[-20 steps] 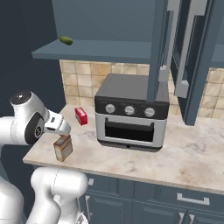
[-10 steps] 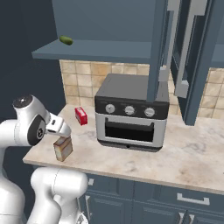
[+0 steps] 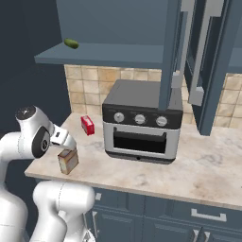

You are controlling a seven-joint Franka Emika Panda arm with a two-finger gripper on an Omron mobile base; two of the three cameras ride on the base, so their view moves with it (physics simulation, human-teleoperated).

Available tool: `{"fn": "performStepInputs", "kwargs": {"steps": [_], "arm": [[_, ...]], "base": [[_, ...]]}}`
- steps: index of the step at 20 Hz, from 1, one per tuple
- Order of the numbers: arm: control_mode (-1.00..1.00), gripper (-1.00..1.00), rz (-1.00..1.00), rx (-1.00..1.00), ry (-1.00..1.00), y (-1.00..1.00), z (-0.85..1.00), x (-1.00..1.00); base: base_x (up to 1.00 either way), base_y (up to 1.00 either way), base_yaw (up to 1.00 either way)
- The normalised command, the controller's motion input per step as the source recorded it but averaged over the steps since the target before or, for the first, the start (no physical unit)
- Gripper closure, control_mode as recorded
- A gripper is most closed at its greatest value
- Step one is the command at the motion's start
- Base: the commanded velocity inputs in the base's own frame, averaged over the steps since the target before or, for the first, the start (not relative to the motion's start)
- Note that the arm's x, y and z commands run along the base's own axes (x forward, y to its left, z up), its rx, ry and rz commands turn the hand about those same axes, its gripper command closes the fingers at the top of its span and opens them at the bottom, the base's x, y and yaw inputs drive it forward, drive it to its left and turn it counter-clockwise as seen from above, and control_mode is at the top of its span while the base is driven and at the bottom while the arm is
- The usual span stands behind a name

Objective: Pick the boxed food and canned food from the counter and place them in the cabinets closest to them.

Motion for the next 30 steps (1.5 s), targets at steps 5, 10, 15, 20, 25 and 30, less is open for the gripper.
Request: {"fn": "performStepInputs", "kwargs": {"steps": [5, 10, 15, 20, 25, 30], "arm": [[-1.0, -1.0, -0.03, 0.0, 0.0, 0.07, -0.22, 0.13], [-1.0, -1.0, -0.02, 0.0, 0.0, 0.07, -0.23, 0.12], [-1.0, -1.0, -0.02, 0.0, 0.01, 0.07, -0.22, 0.16], [-1.0, -1.0, -0.02, 0.0, 0.0, 0.06, -0.22, 0.16], [-1.0, -1.0, -0.02, 0.0, 0.0, 0.05, -0.22, 0.17], [-1.0, -1.0, -0.02, 0.0, 0.01, 0.02, -0.22, 0.14]], "base": [[0.0, 0.0, 0.0], [0.0, 0.0, 0.0], [0.0, 0.0, 0.0], [0.0, 0.0, 0.0], [0.0, 0.0, 0.0], [0.0, 0.0, 0.0]]}}
